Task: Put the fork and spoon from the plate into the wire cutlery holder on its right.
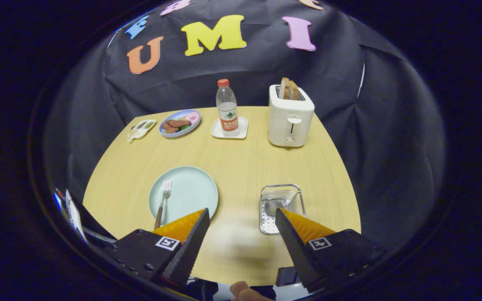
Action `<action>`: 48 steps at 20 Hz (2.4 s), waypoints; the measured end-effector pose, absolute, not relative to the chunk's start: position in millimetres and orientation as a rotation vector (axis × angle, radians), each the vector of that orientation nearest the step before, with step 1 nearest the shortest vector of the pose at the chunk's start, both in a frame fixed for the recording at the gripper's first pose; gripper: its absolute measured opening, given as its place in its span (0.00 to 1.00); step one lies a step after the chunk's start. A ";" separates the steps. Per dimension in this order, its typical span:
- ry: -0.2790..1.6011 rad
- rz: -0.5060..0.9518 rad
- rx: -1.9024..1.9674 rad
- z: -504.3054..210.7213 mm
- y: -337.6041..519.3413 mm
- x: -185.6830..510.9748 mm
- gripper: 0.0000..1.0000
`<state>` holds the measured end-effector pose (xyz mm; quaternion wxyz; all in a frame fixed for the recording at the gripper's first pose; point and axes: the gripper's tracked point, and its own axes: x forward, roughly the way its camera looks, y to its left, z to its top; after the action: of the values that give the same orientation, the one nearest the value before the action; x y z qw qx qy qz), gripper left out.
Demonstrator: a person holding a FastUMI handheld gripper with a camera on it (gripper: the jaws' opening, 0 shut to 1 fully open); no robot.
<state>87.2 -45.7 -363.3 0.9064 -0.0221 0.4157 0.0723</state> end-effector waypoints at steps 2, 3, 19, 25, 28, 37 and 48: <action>0.871 0.138 -0.042 -371.8 -27.2 81.7 0.95; 0.884 0.137 -0.032 -377.2 -14.3 79.0 0.95; 0.914 0.230 0.014 -462.9 145.2 72.6 0.90; 0.952 0.188 0.124 -487.1 166.8 88.8 0.75; 0.992 0.176 0.178 -498.6 174.4 92.1 0.61; 1.058 0.156 0.230 -503.9 170.0 85.3 0.10; 1.006 0.236 0.059 -442.2 112.5 86.1 0.01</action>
<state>86.1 112.5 -442.2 0.8690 0.0281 0.4810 0.1128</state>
